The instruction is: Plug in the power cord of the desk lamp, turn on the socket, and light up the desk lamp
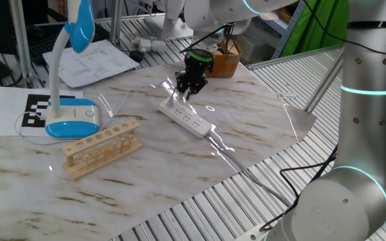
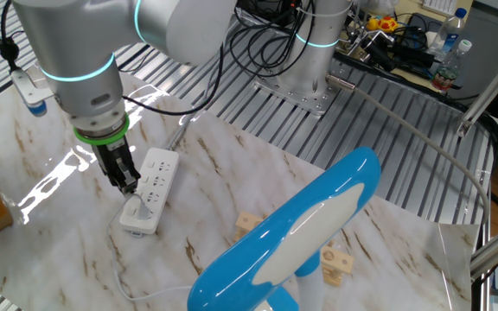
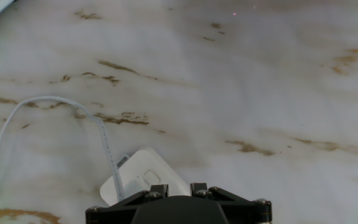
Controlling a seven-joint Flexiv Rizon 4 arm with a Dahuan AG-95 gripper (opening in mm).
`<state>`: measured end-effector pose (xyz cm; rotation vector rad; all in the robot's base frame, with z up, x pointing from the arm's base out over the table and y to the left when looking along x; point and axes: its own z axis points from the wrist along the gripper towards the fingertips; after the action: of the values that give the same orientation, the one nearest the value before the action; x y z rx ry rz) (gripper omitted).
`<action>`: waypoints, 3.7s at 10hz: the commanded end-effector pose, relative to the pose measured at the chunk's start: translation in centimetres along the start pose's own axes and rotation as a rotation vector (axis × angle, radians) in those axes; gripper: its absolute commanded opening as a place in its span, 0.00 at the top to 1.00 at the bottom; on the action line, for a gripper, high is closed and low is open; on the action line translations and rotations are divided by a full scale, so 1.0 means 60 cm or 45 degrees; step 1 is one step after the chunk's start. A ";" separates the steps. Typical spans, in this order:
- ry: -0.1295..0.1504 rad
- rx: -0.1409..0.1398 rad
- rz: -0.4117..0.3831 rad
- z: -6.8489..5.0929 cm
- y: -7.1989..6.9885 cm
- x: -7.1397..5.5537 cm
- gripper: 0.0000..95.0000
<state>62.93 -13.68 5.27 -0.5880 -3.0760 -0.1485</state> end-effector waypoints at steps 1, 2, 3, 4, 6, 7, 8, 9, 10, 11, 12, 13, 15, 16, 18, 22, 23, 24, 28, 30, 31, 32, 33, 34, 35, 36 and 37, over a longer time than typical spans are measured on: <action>-0.002 0.000 0.002 0.004 0.004 -0.007 0.80; -0.001 -0.002 0.004 0.007 0.005 -0.008 0.80; -0.002 -0.010 0.005 0.012 0.005 -0.009 0.80; -0.006 -0.017 0.008 0.016 0.005 -0.009 0.80; -0.009 -0.030 0.012 0.020 0.005 -0.010 0.80; -0.012 -0.037 0.013 0.024 0.005 -0.010 0.80; -0.013 -0.047 0.018 0.027 0.005 -0.011 0.80; -0.011 -0.063 0.026 0.029 0.005 -0.011 0.80; -0.011 -0.069 0.029 0.031 0.006 -0.012 0.80; -0.010 -0.076 0.035 0.032 0.007 -0.013 0.80; -0.004 -0.090 0.047 0.032 0.008 -0.012 0.80; -0.001 -0.101 0.063 0.029 0.013 -0.011 0.80; 0.000 -0.101 0.074 0.028 0.022 -0.011 0.80; 0.000 -0.100 0.073 0.029 0.022 -0.011 0.80; -0.010 -0.100 0.067 0.037 0.021 -0.012 0.80; -0.011 -0.098 0.068 0.038 0.021 -0.013 0.80; -0.012 -0.099 0.064 0.038 0.021 -0.013 0.80; -0.025 -0.100 0.051 0.040 0.021 -0.013 0.80; -0.052 -0.071 -0.007 0.042 0.021 -0.014 0.60; -0.057 -0.071 -0.017 0.051 0.021 -0.016 0.60; -0.063 -0.076 -0.017 0.058 0.020 -0.017 0.60; -0.053 -0.072 -0.007 0.057 0.020 -0.017 0.60; -0.038 -0.062 0.005 0.052 0.021 -0.016 0.60; -0.035 -0.043 0.010 0.041 0.023 -0.013 0.60; -0.031 -0.027 0.005 0.032 0.024 -0.012 0.60; -0.024 -0.021 -0.004 0.028 0.024 -0.011 0.60; -0.017 -0.018 -0.012 0.028 0.024 -0.011 0.60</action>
<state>64.02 -12.49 3.71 -0.5775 -3.0942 -0.1605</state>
